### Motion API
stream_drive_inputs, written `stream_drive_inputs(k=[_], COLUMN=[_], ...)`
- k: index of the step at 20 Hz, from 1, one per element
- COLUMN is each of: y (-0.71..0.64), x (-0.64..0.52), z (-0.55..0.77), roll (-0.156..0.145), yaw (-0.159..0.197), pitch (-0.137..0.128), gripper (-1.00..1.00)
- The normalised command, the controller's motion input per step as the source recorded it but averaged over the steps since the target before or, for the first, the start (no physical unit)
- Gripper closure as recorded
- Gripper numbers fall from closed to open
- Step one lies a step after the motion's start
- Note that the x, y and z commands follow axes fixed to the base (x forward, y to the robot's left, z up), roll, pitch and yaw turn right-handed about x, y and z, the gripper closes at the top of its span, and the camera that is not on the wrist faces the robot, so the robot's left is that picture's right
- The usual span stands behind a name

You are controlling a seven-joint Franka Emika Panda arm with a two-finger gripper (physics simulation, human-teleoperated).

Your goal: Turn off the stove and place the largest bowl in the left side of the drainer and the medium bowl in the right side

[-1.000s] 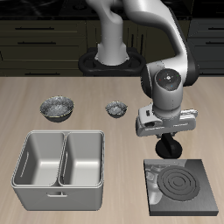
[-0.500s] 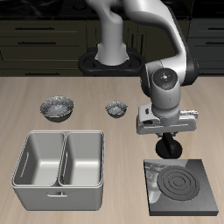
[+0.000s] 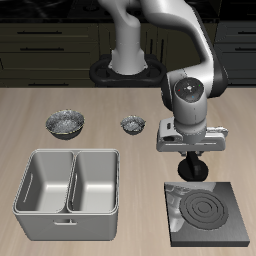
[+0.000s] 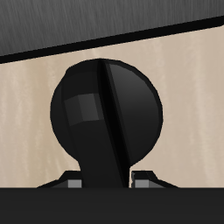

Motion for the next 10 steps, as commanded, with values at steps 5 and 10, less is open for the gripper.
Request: stream_drive_inputs(k=[5, 10], y=[-0.04, 0.02], x=[0.04, 0.01], z=[0.04, -0.01], roll=[-0.004, 0.003], yaw=[-0.036, -0.017], pitch=[-0.012, 0.009], gripper=[1.0, 1.0])
